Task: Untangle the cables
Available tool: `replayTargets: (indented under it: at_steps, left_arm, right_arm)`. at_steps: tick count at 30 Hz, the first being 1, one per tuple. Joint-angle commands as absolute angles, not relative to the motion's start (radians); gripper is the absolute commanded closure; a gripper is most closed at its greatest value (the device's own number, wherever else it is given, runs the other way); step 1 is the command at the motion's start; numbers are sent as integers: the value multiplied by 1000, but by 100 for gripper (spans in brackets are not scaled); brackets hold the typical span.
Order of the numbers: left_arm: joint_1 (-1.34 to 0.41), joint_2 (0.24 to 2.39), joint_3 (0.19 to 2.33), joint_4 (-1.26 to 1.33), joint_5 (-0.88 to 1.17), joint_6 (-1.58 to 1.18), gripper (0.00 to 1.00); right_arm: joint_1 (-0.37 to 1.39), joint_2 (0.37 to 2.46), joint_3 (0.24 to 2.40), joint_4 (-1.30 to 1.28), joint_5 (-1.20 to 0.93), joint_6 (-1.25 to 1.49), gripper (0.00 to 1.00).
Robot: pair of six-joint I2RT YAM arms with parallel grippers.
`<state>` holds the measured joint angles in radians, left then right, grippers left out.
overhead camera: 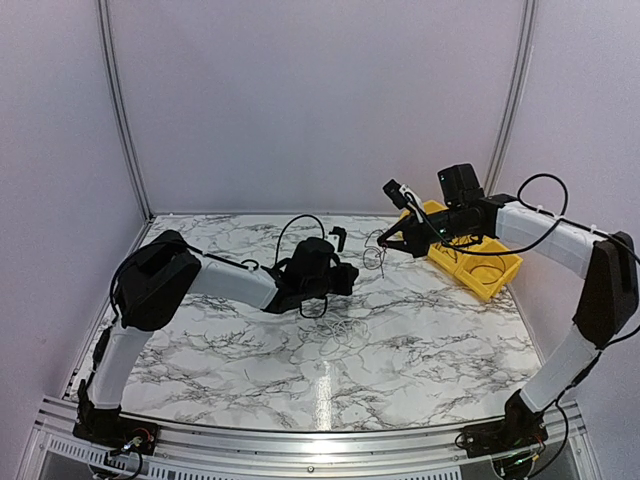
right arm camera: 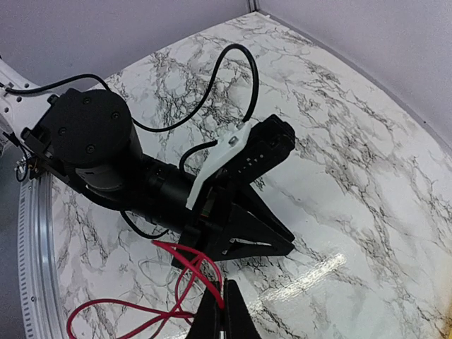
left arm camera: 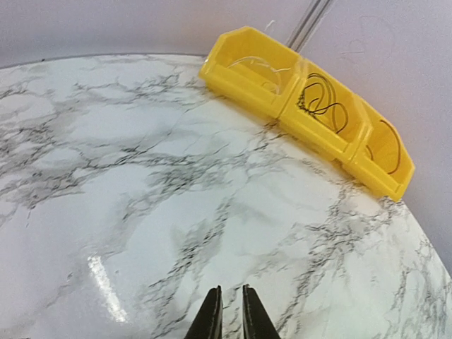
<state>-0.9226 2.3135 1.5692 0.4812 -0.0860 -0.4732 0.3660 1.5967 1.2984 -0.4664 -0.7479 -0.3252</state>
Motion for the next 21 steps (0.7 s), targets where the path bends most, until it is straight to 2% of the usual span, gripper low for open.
replayTargets:
  at_steps: [1,8,12,15,18,21]
  left_arm:
    - [-914,2302,1545,536,-132,-487,89]
    - [-901,2264,1470,590,-136,-524,86]
    - [-903,2162,1334,674,-160,-525,69]
    - [-903,2080,1214,789,-139,-528,59]
    - [-904,2033,1112,976,-34,-525,50]
    - [-907,2040,1127,1059,85,-561,45]
  right_arm:
    - [367,1603,1317,-447,-785,-310,100]
    - [367,1574,1319,-452,-781,-326,100]
    - [362,1583,1315,-449,-745,-330,100]
    - [363,1584,1315,-448,-715,-337,100]
    - [363,1585,1314,-445,-701,-340,100]
    - [364,1588,1313,-443,-694,-340,100]
